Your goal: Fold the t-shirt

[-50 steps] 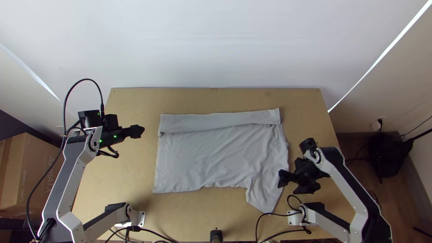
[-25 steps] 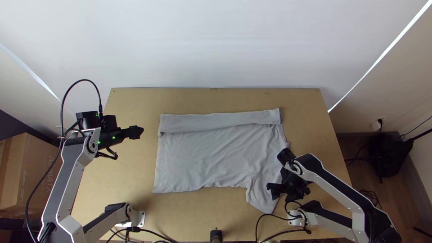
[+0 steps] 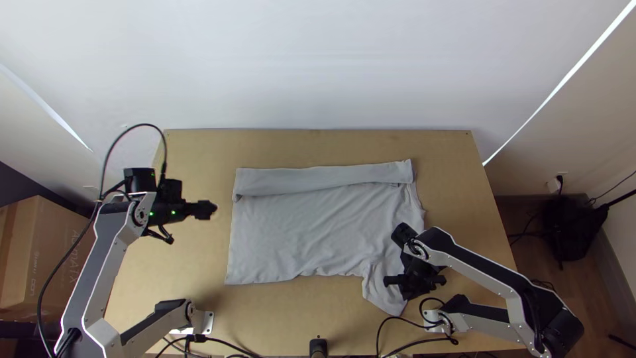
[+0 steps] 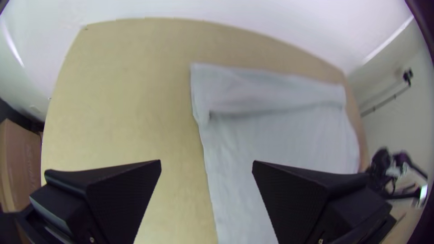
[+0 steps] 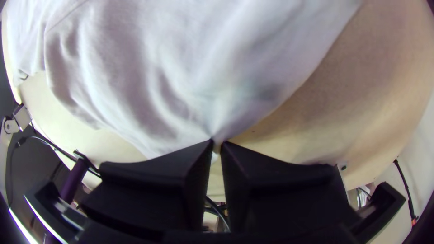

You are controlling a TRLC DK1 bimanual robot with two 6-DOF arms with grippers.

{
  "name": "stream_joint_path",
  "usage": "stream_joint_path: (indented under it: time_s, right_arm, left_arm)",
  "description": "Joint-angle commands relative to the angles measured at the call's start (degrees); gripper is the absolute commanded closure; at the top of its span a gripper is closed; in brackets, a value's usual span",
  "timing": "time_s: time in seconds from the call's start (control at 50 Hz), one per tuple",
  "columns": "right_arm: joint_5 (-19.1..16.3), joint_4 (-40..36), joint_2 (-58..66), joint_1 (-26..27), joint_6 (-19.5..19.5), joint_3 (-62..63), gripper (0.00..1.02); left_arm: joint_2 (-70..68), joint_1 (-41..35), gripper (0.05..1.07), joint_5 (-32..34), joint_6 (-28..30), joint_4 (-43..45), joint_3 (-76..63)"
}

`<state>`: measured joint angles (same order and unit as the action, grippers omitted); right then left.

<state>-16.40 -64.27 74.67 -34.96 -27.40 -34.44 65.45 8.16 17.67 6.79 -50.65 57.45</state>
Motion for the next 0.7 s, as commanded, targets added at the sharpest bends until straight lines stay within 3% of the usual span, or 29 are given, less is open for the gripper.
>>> stream_joint_path:
  time_s: [0.0, 0.12, 0.24, 0.32, 0.68]
  right_arm:
    - [0.3, 0.4, -0.8, -0.6, 1.0, 0.6, 1.0]
    - [0.3, -0.2, -1.3, 0.3, 1.9, 0.1, 1.0]
    - [0.3, -0.3, -2.0, 1.4, 2.7, -0.4, 1.0]
    - [0.3, -0.6, -2.1, 1.6, 2.9, -0.9, 1.0]
    - [0.3, -1.9, -2.5, 2.0, 3.3, -2.5, 1.0]
  left_arm:
    - [-0.3, -3.3, 0.11, -1.6, 10.4, -8.7, 0.4]
    - [0.5, -8.5, 0.11, -5.2, 16.2, -20.5, 0.4]
    - [2.0, -15.1, 0.11, -11.6, 16.6, -27.1, -1.0]
    - [2.7, -18.6, 0.11, -14.7, 15.3, -27.2, -3.7]
    - [3.0, -33.9, 0.11, -14.8, 5.2, -23.5, -13.1]
